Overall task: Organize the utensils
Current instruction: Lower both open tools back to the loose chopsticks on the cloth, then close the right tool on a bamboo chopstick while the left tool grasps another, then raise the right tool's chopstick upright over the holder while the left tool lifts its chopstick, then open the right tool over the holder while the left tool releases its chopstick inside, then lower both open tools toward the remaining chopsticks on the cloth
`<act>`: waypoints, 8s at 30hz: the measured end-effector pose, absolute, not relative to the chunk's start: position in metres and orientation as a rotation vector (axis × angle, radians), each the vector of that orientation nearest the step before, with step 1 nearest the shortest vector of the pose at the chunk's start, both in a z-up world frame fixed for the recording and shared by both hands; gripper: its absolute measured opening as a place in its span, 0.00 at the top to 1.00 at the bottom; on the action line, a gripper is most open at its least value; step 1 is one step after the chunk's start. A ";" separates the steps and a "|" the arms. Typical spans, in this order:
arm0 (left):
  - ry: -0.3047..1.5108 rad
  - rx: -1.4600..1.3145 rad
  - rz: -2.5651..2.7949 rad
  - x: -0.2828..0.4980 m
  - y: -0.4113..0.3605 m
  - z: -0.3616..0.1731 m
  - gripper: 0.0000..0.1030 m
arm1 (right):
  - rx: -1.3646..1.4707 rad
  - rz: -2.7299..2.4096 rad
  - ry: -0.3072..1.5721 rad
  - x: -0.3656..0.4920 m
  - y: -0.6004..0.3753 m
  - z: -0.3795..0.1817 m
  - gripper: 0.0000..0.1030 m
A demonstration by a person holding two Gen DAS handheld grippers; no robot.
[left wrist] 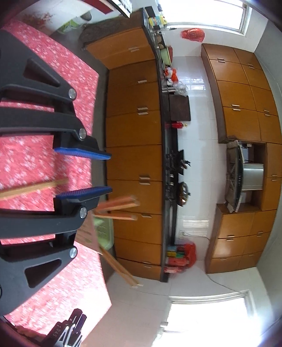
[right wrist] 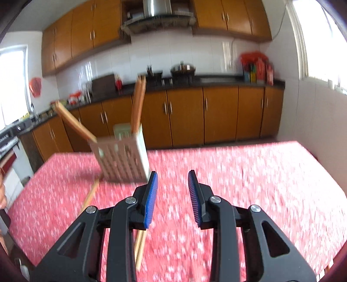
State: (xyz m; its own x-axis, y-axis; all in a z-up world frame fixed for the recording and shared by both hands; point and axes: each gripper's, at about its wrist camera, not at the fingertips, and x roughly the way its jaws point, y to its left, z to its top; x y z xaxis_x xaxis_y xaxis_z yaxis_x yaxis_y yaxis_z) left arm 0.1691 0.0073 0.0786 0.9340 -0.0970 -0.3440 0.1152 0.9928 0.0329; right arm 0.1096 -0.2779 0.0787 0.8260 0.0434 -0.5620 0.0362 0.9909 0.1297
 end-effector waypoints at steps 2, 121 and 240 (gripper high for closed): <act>0.394 0.065 -0.101 0.164 0.013 0.060 0.73 | 0.154 0.016 0.707 0.113 -0.274 0.052 0.73; 0.706 0.069 -0.135 0.182 0.041 -0.031 0.93 | 0.123 -0.087 0.722 0.110 -0.291 0.022 0.93; 0.319 0.029 -0.102 0.184 0.007 0.102 0.70 | 0.157 -0.004 0.626 0.115 -0.283 0.066 0.69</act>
